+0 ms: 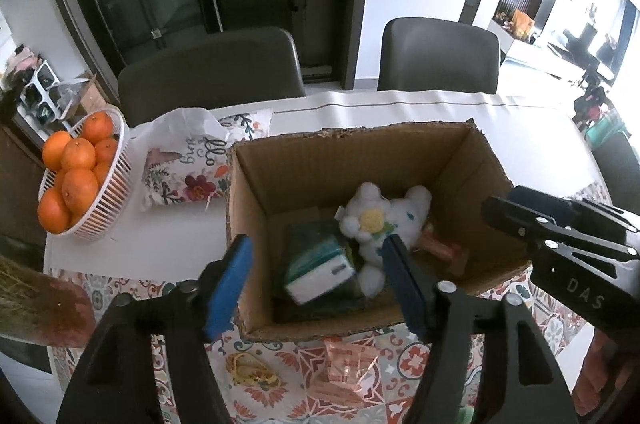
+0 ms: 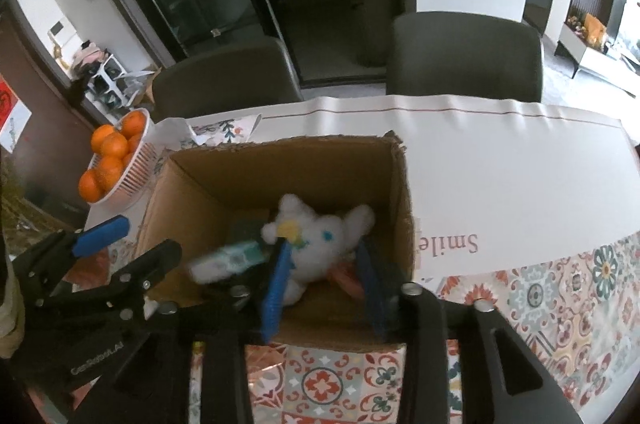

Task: Organize soft objects
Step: 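Lift the tissue pack and red snack into the box and release both, then move both tools back toward the remaining items on the runner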

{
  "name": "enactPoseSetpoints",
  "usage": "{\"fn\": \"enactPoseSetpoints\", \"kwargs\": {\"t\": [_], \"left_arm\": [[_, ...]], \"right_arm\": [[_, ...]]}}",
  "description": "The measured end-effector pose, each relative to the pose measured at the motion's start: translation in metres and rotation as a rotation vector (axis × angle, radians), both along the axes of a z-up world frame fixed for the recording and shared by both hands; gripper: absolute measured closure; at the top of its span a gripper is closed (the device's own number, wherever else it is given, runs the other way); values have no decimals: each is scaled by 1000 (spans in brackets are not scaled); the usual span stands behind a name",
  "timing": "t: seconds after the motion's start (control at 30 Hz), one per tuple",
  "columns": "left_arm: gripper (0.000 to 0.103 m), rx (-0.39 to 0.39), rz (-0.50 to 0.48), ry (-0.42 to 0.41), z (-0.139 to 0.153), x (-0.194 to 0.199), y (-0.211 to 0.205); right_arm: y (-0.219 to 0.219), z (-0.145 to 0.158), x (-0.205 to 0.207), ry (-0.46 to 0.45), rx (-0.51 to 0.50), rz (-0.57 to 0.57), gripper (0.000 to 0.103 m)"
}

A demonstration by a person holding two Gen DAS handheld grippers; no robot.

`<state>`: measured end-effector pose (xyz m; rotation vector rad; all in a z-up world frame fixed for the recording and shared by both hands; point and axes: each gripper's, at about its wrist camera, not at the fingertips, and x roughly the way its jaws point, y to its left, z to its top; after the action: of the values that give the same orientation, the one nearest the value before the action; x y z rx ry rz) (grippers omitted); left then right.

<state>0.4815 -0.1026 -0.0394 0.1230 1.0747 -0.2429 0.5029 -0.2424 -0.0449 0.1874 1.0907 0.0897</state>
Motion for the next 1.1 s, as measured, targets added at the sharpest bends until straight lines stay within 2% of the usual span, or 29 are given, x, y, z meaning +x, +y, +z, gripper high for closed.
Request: {"fn": "enactPoseSetpoints", "kwargs": {"t": [0.43,0.67,0.8,0.9,1.1], "left_arm": [[34,23,9,-37,12,-33,10],[32,15,22,-54,24,-70,19],[26,39,38,-86,30,-95,23],[25,49,34,-115,33,-115,26],[21,44,60,-123,33,-150,35]], "right_arm": [[8,27,-39,-64,-72,-21,60],[10,36,-74,-82,-97,-22,53],[13,37,-94,-77,-98,-9,48],[15,36,-111,-73,-111,1,44],[20,33,-141,-67,-121,18,38]]}}
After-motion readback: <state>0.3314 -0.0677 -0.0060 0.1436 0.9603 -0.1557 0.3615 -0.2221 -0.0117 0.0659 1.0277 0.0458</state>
